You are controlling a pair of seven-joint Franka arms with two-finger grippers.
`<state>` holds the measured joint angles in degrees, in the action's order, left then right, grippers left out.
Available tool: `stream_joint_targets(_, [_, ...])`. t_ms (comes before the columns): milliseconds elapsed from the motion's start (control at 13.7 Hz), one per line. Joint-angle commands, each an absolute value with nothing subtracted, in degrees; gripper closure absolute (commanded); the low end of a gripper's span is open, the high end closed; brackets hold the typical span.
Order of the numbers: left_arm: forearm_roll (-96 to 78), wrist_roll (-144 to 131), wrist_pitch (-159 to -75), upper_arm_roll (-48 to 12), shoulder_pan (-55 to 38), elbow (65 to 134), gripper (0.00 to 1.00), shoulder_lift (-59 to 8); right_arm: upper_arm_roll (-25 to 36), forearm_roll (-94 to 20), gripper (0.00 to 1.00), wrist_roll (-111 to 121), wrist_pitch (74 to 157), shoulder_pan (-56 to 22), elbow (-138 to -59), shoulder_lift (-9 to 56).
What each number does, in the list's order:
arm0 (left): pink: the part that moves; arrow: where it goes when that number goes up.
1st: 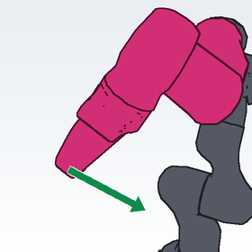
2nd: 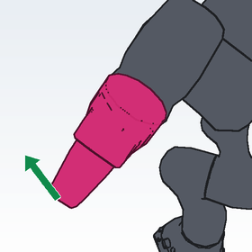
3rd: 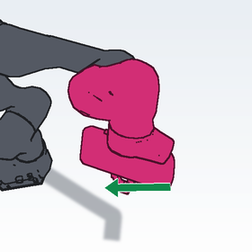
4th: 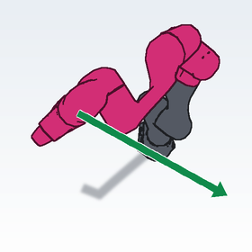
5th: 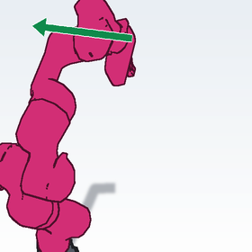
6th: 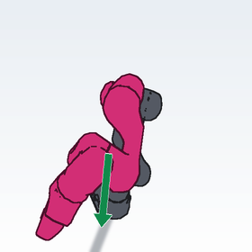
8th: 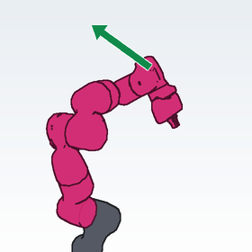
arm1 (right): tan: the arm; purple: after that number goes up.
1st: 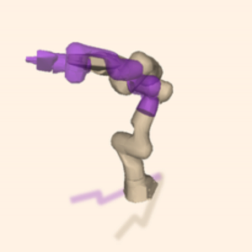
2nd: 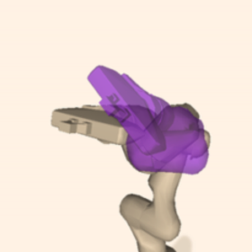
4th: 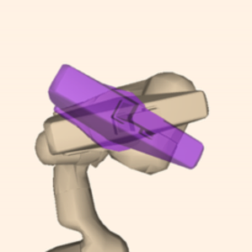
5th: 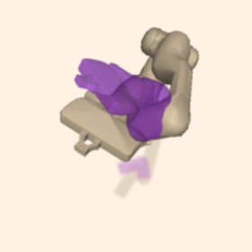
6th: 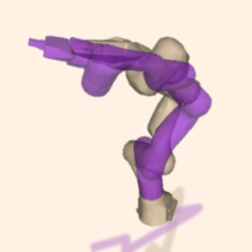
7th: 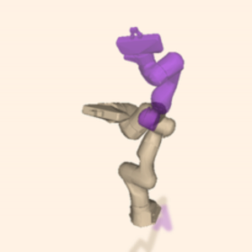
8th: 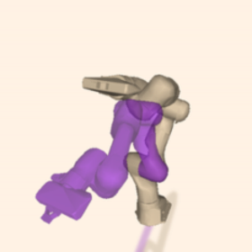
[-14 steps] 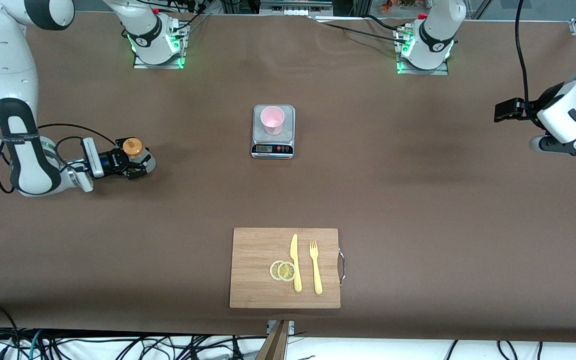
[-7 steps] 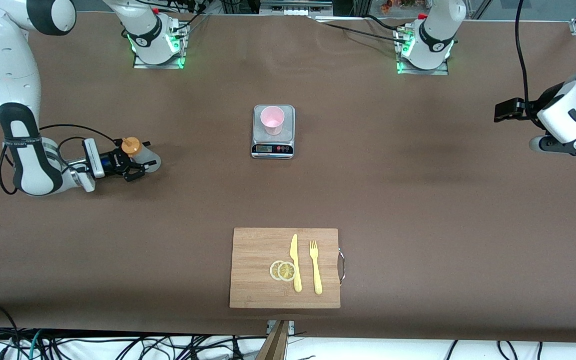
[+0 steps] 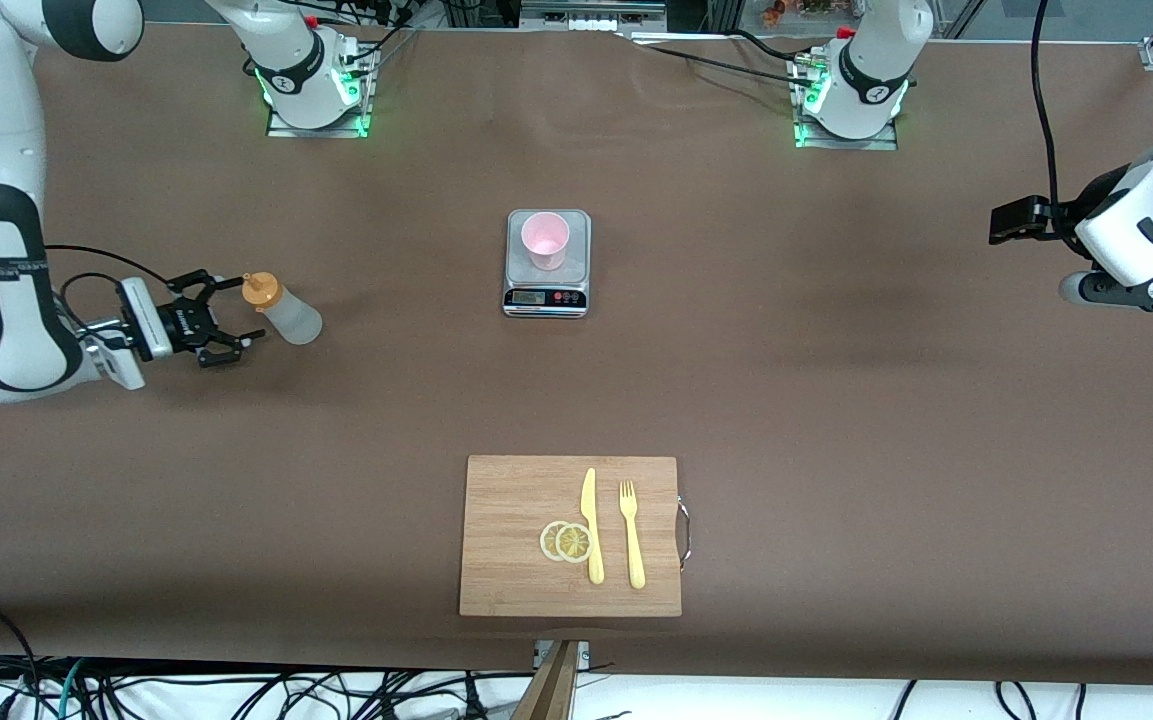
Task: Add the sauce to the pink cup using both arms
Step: 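Lower the white bottle onto the table with the right gripper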
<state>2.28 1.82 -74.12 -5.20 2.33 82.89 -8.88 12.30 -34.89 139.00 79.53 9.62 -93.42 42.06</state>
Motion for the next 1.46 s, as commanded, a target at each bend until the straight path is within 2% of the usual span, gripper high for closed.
stream_joint_targets(0, [2.9,3.5,-73.9,-5.2,2.5,82.1,0.00,-9.0,12.3,-27.5,0.00,126.6,85.0,7.3,-97.1,30.5])
stream_joint_targets(366, [2.9,3.5,-73.9,-5.2,2.5,82.1,0.00,-9.0,12.1,-20.2,0.00,98.7,89.3,1.7,-99.3,20.0])
stream_joint_targets(585, [2.9,3.5,-73.9,-5.2,2.5,82.1,0.00,-9.0,11.9,-15.0,0.00,81.0,92.2,-1.8,-100.0,15.9])
stream_joint_targets(732, [2.8,3.4,-73.9,-5.2,2.4,82.1,0.00,-9.0,11.5,-11.1,0.00,69.4,94.9,-4.0,-100.2,14.1])
stream_joint_targets(951, [2.9,3.5,-73.9,-5.2,2.4,82.1,0.00,-9.0,7.2,-4.1,0.00,51.1,98.3,-4.4,-100.1,12.7])
stream_joint_targets(1390, [2.9,3.5,-73.9,-5.2,2.4,82.1,0.00,-9.0,5.5,-2.4,0.00,10.4,99.9,-5.2,-99.3,10.9])
